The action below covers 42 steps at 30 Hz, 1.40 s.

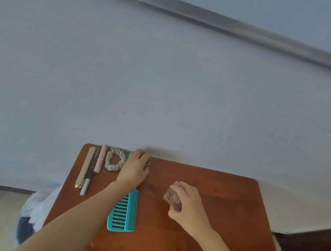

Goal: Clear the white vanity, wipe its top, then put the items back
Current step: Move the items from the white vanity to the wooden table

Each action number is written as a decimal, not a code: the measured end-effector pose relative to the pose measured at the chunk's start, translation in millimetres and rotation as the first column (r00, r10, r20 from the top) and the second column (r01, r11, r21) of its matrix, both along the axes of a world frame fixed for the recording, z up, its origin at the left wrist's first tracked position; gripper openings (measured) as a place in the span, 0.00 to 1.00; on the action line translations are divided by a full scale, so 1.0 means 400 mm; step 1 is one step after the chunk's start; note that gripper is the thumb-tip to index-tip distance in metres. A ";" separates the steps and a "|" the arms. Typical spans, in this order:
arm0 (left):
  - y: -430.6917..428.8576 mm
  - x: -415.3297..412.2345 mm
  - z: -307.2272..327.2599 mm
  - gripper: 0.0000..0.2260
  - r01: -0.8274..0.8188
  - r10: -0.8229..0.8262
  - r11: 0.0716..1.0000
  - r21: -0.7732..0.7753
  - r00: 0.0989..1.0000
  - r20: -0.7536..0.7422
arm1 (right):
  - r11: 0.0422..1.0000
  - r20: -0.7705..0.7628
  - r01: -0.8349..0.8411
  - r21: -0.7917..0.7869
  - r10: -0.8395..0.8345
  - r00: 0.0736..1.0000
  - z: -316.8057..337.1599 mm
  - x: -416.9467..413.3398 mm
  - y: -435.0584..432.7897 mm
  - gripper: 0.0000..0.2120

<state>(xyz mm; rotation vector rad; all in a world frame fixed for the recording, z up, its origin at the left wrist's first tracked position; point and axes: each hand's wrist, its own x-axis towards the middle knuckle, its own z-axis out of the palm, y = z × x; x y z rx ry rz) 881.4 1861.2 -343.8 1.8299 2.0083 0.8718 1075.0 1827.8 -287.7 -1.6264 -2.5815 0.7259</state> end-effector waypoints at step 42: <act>-0.185 0.105 0.025 0.13 0.434 -0.381 0.875 0.215 0.891 -0.247 | 0.924 0.035 0.269 0.271 -0.288 0.957 0.011 0.125 -0.125 0.22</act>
